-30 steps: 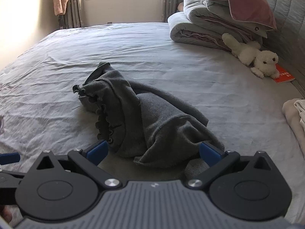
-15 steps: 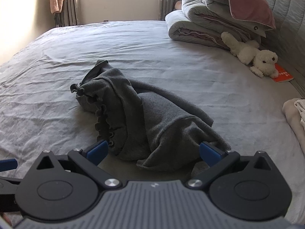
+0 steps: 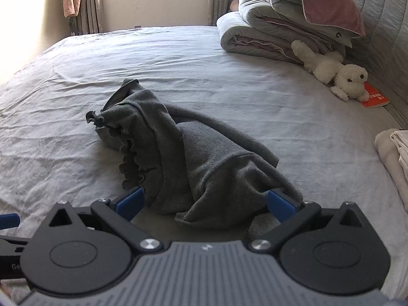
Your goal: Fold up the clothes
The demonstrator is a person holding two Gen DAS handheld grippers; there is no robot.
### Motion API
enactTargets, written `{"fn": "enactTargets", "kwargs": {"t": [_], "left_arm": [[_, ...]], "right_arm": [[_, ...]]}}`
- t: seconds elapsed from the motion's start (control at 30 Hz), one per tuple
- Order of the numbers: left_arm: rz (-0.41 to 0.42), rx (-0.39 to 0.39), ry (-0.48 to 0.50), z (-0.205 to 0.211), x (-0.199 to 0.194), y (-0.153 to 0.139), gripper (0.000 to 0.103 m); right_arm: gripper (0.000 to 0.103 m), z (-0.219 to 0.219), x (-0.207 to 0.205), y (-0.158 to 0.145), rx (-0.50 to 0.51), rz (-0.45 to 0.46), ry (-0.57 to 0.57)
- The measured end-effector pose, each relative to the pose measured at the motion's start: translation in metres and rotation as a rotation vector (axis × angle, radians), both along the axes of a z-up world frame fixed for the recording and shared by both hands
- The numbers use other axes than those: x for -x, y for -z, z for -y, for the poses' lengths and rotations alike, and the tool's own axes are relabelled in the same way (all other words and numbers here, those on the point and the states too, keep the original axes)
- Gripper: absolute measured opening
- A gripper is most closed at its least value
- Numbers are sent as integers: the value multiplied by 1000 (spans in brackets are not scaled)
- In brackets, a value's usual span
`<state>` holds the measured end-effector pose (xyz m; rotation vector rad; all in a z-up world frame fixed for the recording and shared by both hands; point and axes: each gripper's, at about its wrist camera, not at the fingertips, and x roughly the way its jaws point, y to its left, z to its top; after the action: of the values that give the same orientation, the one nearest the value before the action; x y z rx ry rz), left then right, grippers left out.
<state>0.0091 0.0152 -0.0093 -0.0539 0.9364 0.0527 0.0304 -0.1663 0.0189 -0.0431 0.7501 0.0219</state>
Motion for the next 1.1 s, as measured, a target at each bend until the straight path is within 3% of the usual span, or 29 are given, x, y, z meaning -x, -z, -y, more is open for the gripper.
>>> {"fn": "enactTargets", "kwargs": {"t": [1.1], "left_arm": [[-13, -29, 28, 5, -3, 5, 102]], "right_arm": [[103, 10, 0, -2, -11, -1, 25]]}}
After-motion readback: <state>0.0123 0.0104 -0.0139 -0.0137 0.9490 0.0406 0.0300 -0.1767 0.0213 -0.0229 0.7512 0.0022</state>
